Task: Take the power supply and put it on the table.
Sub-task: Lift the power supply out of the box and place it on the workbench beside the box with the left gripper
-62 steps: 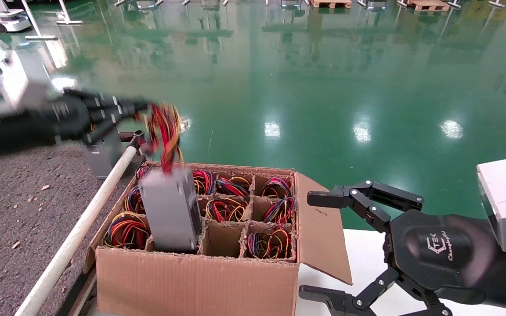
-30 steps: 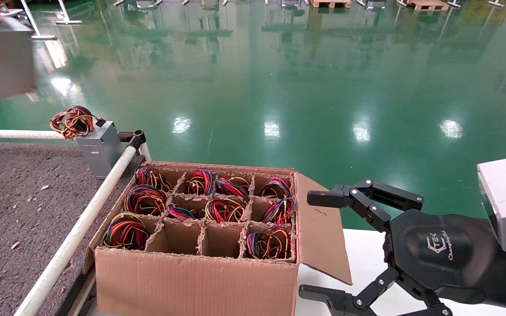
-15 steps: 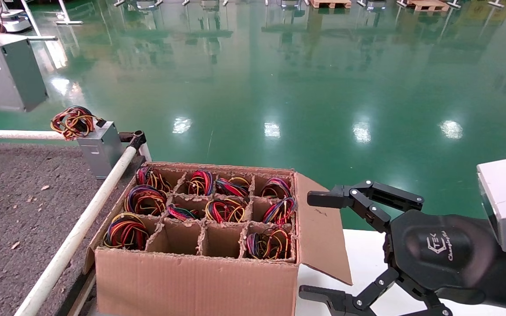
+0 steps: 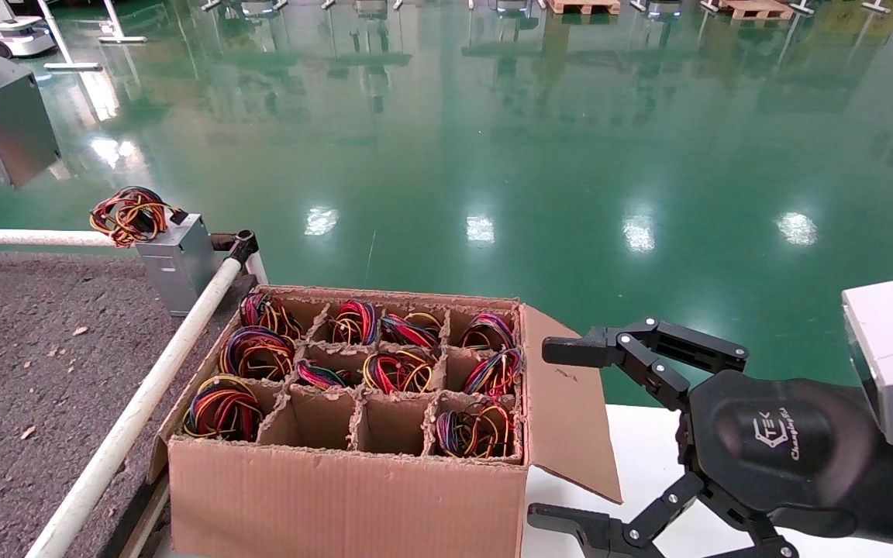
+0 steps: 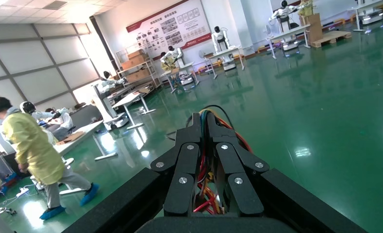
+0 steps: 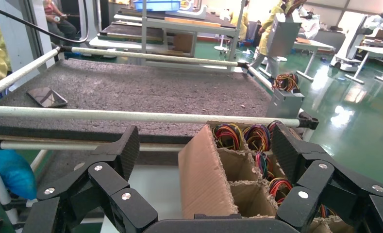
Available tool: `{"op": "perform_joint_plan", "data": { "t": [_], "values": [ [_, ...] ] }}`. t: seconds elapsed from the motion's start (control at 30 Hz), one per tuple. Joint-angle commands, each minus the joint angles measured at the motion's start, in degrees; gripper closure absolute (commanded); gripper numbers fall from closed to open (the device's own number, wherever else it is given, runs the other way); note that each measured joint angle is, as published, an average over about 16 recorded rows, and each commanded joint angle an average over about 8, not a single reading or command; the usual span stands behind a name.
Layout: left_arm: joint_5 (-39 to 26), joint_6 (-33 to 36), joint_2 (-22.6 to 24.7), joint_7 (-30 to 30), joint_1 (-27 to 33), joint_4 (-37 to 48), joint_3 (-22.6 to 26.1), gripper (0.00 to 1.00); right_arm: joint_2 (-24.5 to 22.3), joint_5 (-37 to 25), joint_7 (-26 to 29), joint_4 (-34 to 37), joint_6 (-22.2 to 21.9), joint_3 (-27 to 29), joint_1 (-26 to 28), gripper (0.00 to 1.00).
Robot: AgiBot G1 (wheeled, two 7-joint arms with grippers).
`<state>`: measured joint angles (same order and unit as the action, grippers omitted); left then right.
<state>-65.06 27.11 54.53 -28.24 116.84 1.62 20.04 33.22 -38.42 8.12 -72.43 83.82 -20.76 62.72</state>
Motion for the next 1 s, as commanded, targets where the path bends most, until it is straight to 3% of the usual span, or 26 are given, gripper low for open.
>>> {"op": "perform_joint_plan", "data": {
  "t": [0.03,0.7,1.0],
  "values": [
    [0.0,0.1,0.0,0.0,0.0,0.0,0.0,1.0,0.0,0.0,0.0,0.0,0.0,0.0,0.0,0.0],
    [0.1,0.4,0.1,-0.1,-0.1,0.0,-0.1,1.0,0.0,0.0,0.0,0.0,0.0,0.0,0.0,0.0],
    [1.0,-3.3,0.4,-2.1,-2.0,-1.4,-0.7,1.0,0.0,0.0,0.0,0.0,0.0,0.0,0.0,0.0]
  ]
}}
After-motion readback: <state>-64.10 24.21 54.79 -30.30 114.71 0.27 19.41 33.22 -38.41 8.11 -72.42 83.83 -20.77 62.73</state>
